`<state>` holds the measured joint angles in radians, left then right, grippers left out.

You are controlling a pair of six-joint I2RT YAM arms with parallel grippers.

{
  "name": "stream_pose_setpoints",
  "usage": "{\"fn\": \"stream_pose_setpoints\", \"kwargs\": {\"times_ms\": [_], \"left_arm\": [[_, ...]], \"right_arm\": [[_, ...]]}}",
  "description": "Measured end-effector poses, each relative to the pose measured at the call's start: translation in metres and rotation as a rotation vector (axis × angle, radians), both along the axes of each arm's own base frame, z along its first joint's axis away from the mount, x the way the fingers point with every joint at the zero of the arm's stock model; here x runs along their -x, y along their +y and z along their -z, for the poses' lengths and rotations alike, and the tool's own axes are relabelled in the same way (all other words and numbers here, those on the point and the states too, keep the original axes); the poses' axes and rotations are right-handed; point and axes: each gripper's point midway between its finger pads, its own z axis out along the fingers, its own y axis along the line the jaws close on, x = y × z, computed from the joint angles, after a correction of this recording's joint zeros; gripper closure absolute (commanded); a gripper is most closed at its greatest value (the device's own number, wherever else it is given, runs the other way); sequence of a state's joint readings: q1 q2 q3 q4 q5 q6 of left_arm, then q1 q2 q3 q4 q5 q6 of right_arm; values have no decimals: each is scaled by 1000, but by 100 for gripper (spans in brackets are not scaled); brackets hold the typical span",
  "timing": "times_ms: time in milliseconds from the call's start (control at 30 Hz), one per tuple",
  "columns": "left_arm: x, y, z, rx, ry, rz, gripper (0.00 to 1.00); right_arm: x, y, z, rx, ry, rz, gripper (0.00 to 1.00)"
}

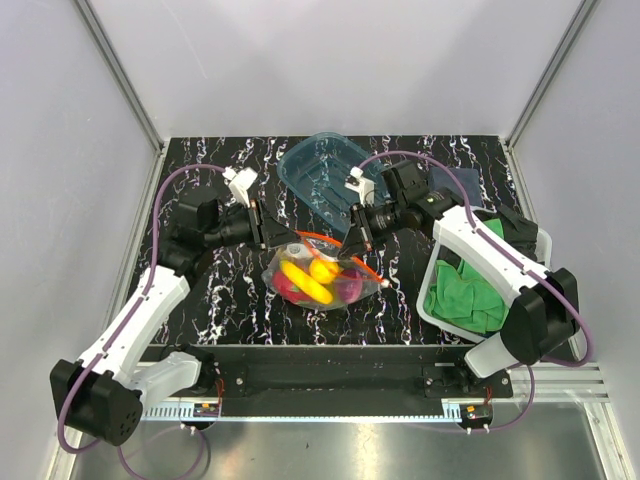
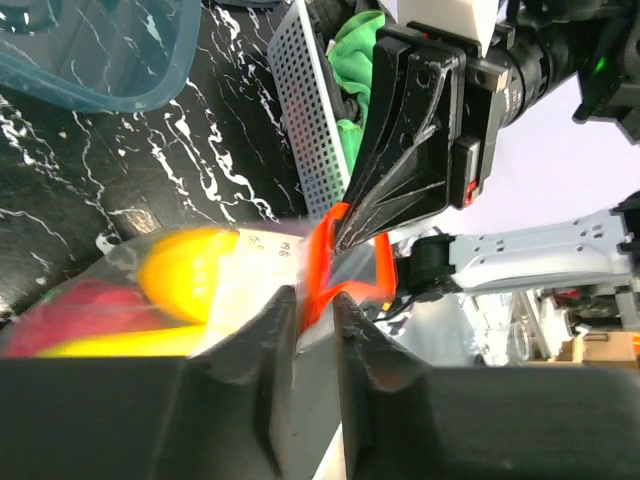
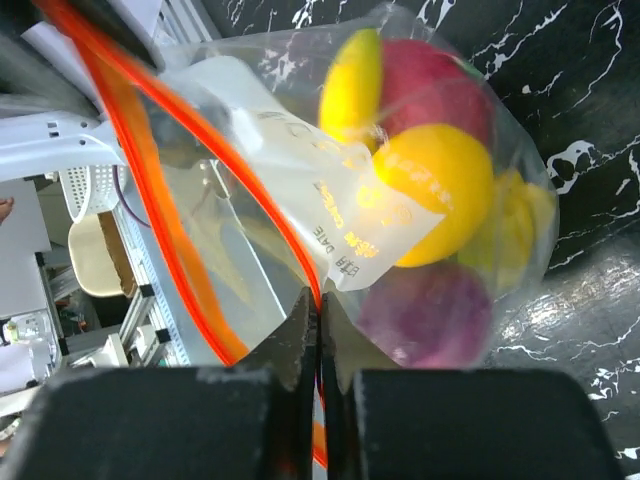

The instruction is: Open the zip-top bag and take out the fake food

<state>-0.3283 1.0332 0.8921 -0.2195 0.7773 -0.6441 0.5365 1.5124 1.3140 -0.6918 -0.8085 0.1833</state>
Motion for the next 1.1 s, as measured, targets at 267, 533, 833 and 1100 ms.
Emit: {"fn": "stream_pose_setpoints", "kwargs": {"times_ms": [267, 533, 833, 1100], "left_arm": [[2, 14, -18, -10, 61, -140, 7], [45, 53, -11, -39, 254, -382, 7], [90, 73, 26, 6, 485, -517, 6], [74, 37, 49, -63, 597, -434, 11]], "right_arm": [[0, 20, -19, -62, 51, 59, 100], [15, 52, -26, -70, 74, 89, 100], [2, 53, -30, -70, 84, 187, 100], [-1, 53, -30, -65, 85, 213, 100]]}}
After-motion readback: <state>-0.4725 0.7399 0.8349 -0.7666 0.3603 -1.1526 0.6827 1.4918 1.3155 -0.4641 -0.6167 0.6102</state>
